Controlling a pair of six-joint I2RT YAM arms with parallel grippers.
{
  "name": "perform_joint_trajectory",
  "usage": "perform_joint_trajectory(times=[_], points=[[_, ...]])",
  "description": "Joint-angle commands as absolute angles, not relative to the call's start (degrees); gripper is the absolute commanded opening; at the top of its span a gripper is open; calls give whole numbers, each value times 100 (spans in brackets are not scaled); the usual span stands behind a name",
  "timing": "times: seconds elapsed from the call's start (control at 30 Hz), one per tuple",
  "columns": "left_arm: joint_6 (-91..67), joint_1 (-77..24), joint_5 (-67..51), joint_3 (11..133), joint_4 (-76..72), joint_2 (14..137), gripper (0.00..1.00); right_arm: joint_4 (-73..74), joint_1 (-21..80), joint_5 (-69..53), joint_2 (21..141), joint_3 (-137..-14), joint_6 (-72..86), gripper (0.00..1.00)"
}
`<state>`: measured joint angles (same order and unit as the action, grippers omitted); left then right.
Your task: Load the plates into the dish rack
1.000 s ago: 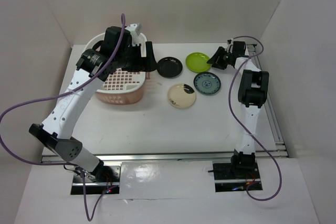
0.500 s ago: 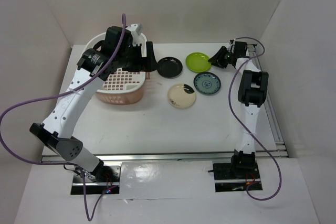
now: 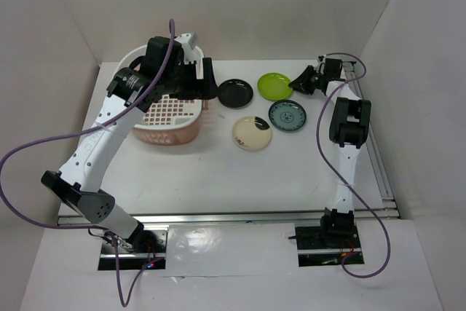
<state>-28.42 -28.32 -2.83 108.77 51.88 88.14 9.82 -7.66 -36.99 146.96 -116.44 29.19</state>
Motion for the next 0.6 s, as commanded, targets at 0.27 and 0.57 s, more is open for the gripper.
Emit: perform_joint_trajectory(times=[0.27, 0.57], points=[[-2707, -2830, -211, 10986, 5045, 8815, 100, 1494, -668, -3331, 15074, -11268, 3092, 0], [-2760, -2830, -264, 10986, 4983, 9008, 100, -779, -896, -3330, 14318, -10020, 5035, 0]])
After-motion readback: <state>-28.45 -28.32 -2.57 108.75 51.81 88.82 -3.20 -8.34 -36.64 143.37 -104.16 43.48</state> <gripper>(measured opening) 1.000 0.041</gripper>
